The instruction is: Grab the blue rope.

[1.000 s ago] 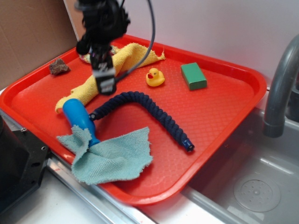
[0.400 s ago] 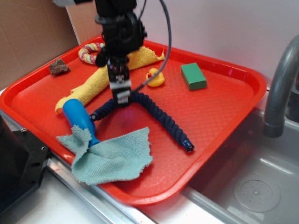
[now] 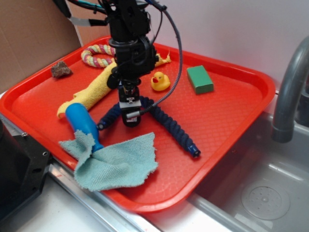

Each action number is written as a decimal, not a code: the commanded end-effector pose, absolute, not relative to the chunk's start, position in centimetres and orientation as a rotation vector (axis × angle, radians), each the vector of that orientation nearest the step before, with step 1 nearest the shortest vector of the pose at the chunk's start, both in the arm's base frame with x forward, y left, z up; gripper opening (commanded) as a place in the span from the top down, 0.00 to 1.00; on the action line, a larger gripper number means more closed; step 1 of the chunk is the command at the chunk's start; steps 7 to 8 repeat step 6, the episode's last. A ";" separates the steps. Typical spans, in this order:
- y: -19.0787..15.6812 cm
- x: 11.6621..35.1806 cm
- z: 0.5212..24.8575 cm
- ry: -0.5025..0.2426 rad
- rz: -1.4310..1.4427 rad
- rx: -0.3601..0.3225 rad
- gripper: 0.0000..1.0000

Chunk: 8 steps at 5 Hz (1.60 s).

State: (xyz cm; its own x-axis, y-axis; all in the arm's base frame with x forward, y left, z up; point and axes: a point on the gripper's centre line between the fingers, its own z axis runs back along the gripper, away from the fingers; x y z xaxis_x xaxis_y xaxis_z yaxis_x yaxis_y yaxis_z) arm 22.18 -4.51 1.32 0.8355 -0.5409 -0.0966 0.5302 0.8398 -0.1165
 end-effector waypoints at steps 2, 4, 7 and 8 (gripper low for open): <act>-6.4 21.2 3.6 0.141 -0.604 -0.030 1.00; -8.6 22.2 13.5 -0.038 -0.294 0.074 1.00; -9.2 21.8 23.5 0.017 -0.047 0.066 1.00; -9.2 21.8 23.5 0.017 -0.047 0.066 1.00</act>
